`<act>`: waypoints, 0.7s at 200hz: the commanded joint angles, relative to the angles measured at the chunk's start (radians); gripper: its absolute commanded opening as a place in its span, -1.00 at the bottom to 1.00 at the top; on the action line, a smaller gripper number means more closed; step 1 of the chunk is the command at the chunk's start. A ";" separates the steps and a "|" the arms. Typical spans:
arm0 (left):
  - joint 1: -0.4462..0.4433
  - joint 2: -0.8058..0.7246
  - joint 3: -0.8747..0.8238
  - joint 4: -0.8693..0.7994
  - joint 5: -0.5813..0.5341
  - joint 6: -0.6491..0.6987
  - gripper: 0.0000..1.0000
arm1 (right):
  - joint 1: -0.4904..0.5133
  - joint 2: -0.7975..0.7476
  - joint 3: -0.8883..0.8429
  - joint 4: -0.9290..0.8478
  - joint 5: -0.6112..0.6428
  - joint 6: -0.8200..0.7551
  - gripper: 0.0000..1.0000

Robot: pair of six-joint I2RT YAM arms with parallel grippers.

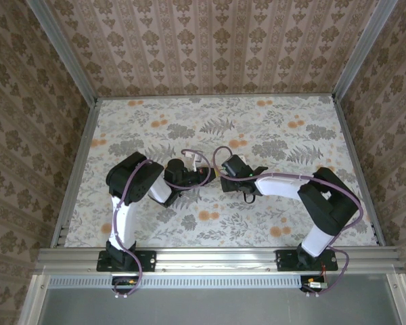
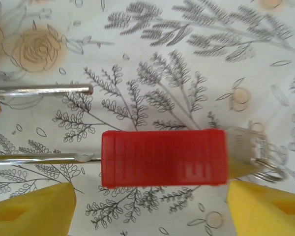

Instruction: Unlock with the key

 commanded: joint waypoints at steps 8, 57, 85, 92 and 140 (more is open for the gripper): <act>0.010 0.034 0.003 -0.034 -0.015 -0.017 -0.87 | 0.001 -0.092 0.007 -0.024 0.051 -0.026 0.64; 0.012 0.029 -0.002 -0.034 -0.020 -0.017 -0.87 | -0.008 -0.031 0.090 -0.078 0.072 -0.046 0.59; 0.012 0.033 0.005 -0.033 -0.021 -0.017 -0.87 | -0.052 0.003 0.092 -0.054 0.032 -0.044 0.54; 0.012 0.032 0.006 -0.033 -0.020 -0.017 -0.87 | -0.061 0.007 0.091 -0.051 0.020 -0.045 0.53; 0.012 0.035 0.011 -0.033 -0.018 -0.019 -0.87 | -0.068 0.038 0.092 -0.030 -0.022 -0.052 0.49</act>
